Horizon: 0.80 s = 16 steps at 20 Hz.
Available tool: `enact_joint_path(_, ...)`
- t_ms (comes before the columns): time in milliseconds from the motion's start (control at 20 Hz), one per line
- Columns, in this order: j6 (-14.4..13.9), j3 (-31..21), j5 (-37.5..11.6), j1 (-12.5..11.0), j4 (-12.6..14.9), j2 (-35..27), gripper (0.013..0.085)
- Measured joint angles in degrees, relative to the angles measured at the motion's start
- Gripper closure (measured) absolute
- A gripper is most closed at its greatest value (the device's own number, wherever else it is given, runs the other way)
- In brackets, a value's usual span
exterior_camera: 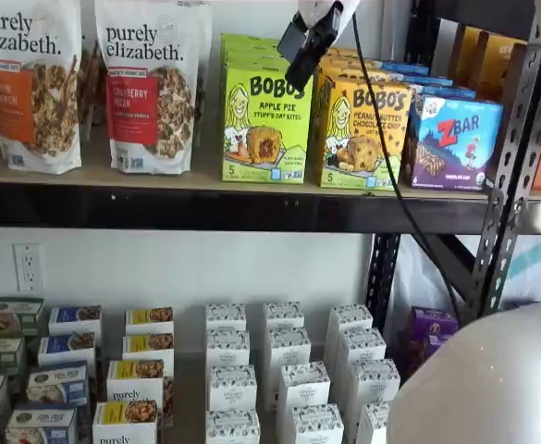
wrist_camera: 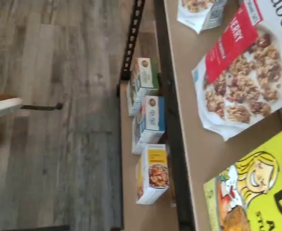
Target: Pick the green box on the top shelf, the fourth from the left
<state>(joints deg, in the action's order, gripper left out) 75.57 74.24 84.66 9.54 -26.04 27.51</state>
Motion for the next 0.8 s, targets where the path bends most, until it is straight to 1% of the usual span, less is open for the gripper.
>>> enact_joint_path(200,0.1,-0.4,-2.8,0.3,0.7,-0.4,0.013)
enact_joint_path(350,0.1,-0.4,-4.0,0.5,1.6,-0.8,0.013)
enact_joint_path(700,1.0,0.7,-4.8,-0.1,1.4,-2.8,0.013)
enact_joint_path(800,1.4,1.7,-3.8,-0.5,1.4,-3.8,0.013)
